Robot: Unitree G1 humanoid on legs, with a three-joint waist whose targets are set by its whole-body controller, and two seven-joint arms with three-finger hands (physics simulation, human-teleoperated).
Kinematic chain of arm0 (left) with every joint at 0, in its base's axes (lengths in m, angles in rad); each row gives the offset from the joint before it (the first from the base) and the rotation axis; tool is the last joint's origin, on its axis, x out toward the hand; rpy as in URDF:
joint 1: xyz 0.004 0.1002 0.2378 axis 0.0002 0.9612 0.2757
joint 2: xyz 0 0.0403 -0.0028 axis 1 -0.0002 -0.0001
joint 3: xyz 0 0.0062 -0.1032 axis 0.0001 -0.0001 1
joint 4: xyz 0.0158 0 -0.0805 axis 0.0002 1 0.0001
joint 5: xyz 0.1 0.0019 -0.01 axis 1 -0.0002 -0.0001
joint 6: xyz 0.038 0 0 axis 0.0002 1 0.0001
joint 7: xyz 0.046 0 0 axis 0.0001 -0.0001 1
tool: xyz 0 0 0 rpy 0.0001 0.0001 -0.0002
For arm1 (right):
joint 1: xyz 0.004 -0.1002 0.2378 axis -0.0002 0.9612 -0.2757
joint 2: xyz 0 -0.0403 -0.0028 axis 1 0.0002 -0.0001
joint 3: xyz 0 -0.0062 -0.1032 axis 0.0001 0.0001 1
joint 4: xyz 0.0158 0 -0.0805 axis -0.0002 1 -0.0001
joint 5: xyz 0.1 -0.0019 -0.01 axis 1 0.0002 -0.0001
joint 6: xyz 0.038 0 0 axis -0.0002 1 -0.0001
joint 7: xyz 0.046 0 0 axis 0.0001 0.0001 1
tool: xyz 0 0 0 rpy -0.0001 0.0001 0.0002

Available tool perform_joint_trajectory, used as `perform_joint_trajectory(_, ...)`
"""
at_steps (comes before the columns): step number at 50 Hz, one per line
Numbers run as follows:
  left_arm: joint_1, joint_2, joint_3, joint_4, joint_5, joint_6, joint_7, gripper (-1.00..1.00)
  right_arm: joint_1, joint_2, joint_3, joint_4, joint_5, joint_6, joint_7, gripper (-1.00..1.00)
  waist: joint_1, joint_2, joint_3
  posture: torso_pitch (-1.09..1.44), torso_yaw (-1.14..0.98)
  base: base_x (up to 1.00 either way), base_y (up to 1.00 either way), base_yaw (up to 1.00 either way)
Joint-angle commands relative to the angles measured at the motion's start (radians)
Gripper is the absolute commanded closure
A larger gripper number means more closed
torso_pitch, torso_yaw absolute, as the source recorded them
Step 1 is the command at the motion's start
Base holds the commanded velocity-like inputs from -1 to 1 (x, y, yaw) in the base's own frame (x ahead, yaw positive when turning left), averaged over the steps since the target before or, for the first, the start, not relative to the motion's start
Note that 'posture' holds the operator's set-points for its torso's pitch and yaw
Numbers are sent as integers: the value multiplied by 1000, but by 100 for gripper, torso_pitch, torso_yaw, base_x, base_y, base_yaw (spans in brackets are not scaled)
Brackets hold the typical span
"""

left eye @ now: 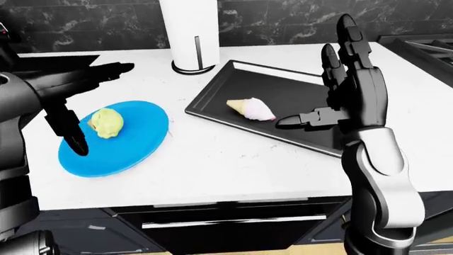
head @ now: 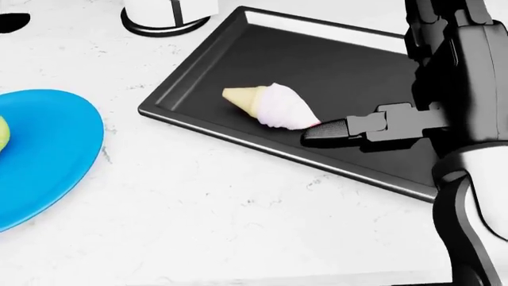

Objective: Move the dessert items from the plate to the tray.

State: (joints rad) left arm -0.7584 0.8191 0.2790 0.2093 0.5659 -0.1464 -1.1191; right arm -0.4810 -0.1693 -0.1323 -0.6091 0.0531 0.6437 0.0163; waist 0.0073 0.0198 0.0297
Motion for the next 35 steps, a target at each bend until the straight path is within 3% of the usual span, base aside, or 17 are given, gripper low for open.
perform_joint_trajectory(1, -28, 18, 20, -25, -2, -20, 28, -87, -26, -5, -3, -27, 1, -29, -2, -100, -1, 6, -25, 0, 0, 0, 0, 0)
perform_joint_trajectory(5, -25, 20, 20, -5, 13, -32, 46, -64, -26, -6, -2, -26, 1, -29, -2, -100, -2, 5, -27, 0, 0, 0, 0, 0)
perform_joint_trajectory(14, 5, 10, 25, -1, 33, -33, 66, -40, -22, -5, -1, -28, -1, -31, 0, -100, -4, 7, -30, 0, 0, 0, 0, 0)
perform_joint_trajectory(35, 38, -8, 35, -85, 49, 6, 14, -24, -17, -4, -3, -34, -4, -30, 1, -100, -3, 4, -25, 0, 0, 0, 0, 0)
